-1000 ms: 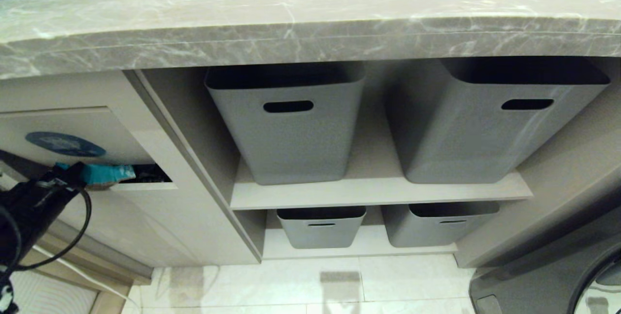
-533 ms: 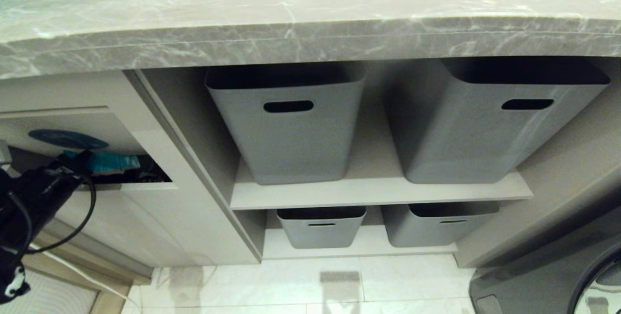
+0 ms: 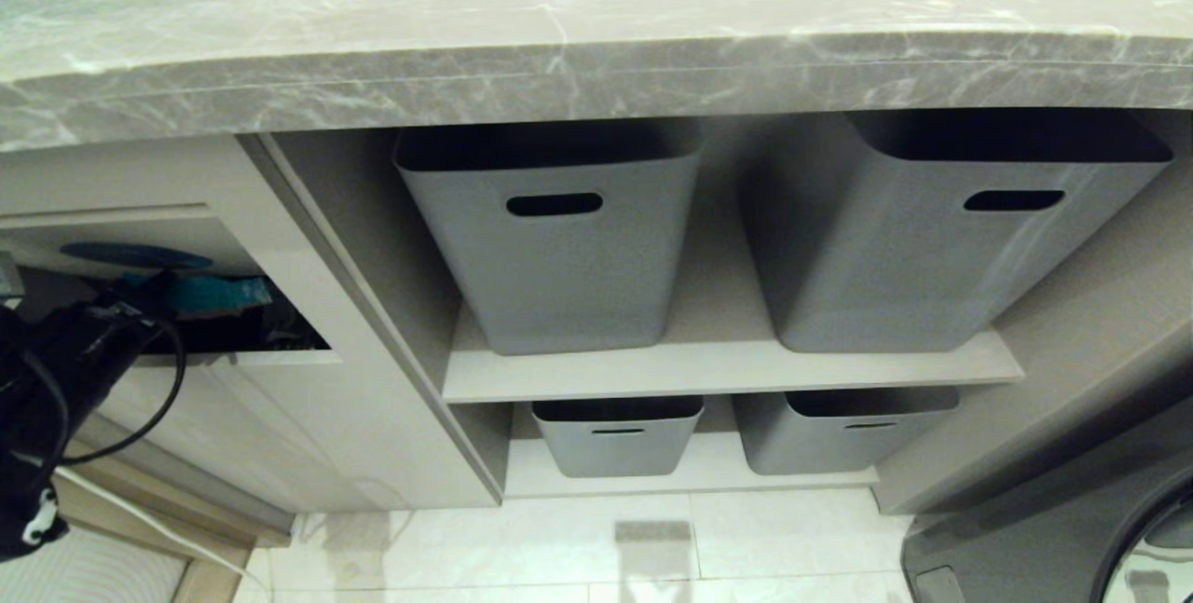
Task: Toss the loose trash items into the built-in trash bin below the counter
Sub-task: Put the garbage in the trash can
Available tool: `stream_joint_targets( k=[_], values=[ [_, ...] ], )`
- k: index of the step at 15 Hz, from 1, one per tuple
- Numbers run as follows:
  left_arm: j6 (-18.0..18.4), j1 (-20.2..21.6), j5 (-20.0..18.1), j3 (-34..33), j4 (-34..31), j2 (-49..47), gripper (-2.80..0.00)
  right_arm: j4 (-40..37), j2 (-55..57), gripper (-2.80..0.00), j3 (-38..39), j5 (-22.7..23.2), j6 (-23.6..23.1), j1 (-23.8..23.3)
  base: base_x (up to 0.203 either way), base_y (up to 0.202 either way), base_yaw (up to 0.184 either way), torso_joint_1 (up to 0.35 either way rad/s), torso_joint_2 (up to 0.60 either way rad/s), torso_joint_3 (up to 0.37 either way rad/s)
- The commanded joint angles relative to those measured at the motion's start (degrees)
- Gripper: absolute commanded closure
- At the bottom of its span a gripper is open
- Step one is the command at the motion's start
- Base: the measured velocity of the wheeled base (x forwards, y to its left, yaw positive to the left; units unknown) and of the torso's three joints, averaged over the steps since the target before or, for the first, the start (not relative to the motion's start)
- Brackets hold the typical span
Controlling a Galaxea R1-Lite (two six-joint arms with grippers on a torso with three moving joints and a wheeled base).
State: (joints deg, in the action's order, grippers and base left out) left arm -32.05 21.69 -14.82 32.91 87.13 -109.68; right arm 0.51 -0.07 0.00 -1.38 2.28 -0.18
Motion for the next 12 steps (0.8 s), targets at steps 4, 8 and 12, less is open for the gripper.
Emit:
stream_joint_targets(
  k=[4, 8, 12],
  values=[
    [-0.21, -0.07, -0.12, 0.32, 0.54, 0.25, -2.8, 0.02, 0.07, 0.0, 0.09, -0.02, 0.01, 0.01, 0.0, 0.0, 0.0, 0.0, 0.0, 0.0],
    [-0.24, 0.02, -0.03, -0.71, 0.54, 0.51, -2.8, 0.02, 0.07, 0.0, 0.09, -0.02, 0.01, 0.01, 0.0, 0.0, 0.0, 0.0, 0.0, 0.0],
    [-0.15, 2.14, -0.03, -8.46, 0.54, 8.07, -2.8, 0.02, 0.07, 0.0, 0.09, -0.02, 0.01, 0.01, 0.0, 0.0, 0.0, 0.0, 0.0, 0.0]
  ],
)
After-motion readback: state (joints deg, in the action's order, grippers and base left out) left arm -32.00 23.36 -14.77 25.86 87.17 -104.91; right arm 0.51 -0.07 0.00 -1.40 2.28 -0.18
